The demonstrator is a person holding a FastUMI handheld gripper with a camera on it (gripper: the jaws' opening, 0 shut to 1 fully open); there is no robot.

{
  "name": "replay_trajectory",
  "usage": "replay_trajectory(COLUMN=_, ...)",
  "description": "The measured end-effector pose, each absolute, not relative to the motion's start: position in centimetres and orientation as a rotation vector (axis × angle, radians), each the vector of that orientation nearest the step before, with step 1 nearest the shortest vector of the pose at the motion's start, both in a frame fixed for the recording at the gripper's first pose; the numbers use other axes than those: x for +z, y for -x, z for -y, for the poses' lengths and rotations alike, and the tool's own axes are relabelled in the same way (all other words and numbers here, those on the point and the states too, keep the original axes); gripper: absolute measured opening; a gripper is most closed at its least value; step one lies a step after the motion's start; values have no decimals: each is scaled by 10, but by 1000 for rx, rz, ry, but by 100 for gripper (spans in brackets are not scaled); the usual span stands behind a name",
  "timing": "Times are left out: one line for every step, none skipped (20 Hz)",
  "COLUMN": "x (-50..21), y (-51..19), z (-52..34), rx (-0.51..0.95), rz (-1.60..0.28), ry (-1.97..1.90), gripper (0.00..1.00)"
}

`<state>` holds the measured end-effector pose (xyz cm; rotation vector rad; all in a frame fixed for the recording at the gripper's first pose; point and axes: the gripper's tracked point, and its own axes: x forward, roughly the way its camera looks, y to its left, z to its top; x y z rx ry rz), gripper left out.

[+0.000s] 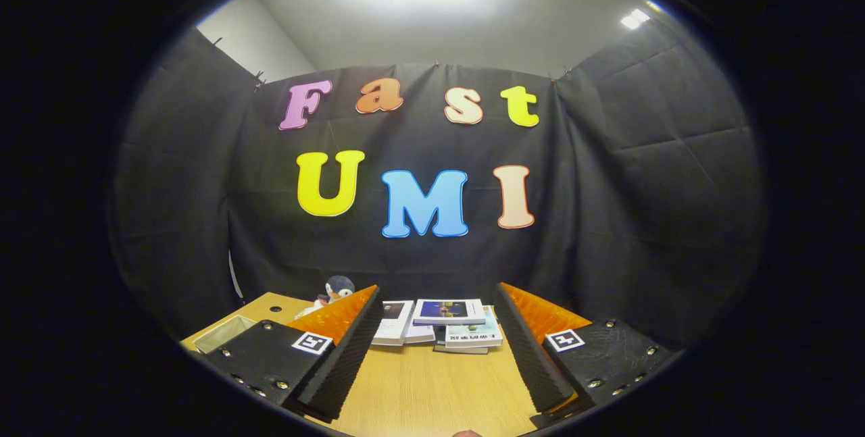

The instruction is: Open the storage box then place both shoes into the box .Put the left shoe in first, then the right shoe, with the right side of both shoes facing outward in a uniform manner.

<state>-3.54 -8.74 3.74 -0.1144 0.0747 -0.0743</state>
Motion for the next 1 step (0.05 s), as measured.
replay_trajectory(x=40, y=35, z=87, rx=-75, rz=-67, ry=113, gripper=99)
